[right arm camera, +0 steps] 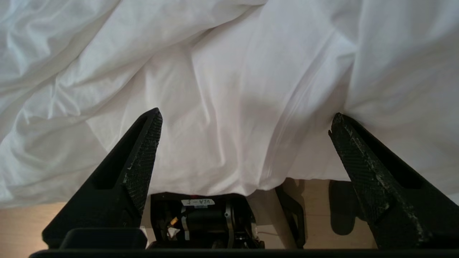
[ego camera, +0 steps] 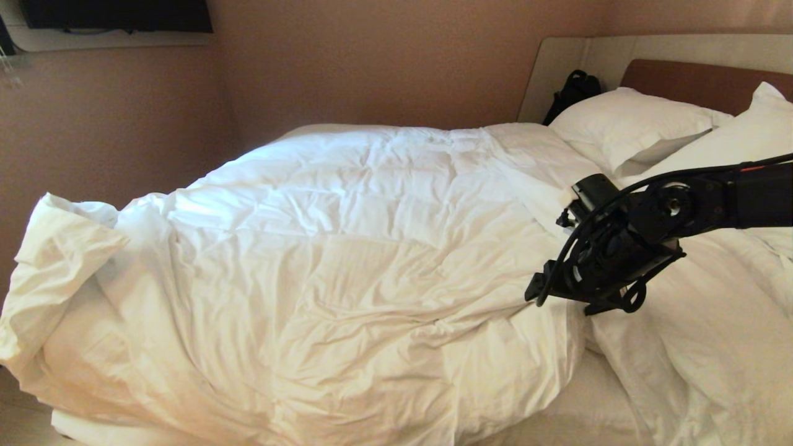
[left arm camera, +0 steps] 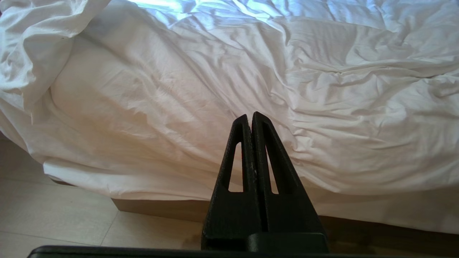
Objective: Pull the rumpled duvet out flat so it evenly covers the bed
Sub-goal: Flatten the corners of the folded blanket
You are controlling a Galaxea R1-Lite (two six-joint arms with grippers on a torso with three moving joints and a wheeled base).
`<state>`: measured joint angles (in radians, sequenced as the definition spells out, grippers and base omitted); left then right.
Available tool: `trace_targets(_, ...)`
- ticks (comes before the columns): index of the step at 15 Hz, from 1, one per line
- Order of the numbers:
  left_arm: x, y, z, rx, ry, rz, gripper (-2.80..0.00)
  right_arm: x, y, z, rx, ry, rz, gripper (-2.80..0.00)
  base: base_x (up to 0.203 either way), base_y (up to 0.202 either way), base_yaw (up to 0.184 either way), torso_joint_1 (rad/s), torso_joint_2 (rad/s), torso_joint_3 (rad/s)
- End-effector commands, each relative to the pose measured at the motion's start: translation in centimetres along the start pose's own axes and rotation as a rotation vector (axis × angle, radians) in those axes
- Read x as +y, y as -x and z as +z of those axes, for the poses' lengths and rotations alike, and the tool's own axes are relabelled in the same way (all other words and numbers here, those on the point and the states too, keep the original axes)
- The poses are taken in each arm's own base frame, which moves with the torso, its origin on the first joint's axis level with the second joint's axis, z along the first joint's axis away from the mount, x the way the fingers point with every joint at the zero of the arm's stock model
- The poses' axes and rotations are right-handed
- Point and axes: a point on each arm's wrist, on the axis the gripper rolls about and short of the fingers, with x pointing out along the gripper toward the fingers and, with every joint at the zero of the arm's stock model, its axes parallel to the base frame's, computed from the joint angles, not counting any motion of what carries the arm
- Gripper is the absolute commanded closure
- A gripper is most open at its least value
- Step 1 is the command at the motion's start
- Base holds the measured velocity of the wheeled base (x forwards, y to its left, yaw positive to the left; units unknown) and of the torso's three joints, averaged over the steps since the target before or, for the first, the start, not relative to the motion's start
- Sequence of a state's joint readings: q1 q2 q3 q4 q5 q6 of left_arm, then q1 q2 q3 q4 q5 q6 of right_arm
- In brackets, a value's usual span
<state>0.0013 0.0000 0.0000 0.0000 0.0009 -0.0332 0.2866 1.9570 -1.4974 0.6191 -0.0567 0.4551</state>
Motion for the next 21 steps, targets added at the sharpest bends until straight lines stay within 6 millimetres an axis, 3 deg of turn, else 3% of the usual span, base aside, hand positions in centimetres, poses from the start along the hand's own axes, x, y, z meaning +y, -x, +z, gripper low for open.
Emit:
trace_targets(1,0.0,0.0,0.0,0.0,0.001,0.001,0.0,0.1,-0.3,-0.1,0.011,-0.001,-0.004,-2.8,0.0,0.0,0.0,0.0,0.0,0.0)
trace_targets(6,0.0,0.0,0.0,0.0,0.001,0.001,0.0,0.6,-1.9,0.3,0.028,-0.001,-0.016,-2.8,0.0,0.0,0.0,0.0,0.0,0.0)
trace_targets(9,0.0,0.0,0.0,0.0,0.001,0.001,0.0,1.0,-4.6,0.8,0.042,-0.008,-0.064,-2.8,0.0,0.0,0.0,0.0,0.0,0.0)
trace_targets(18,0.0,0.0,0.0,0.0,0.001,0.001,0.0,-0.2,-4.9,3.5,-0.078,-0.076,-0.191,-2.8,0.0,0.0,0.0,0.0,0.0,0.0)
trace_targets(21,0.0,0.0,0.0,0.0,0.001,0.001,0.0,-0.5,-5.2,3.4,-0.066,-0.089,-0.198,-2.8,0.0,0.0,0.0,0.0,0.0,0.0)
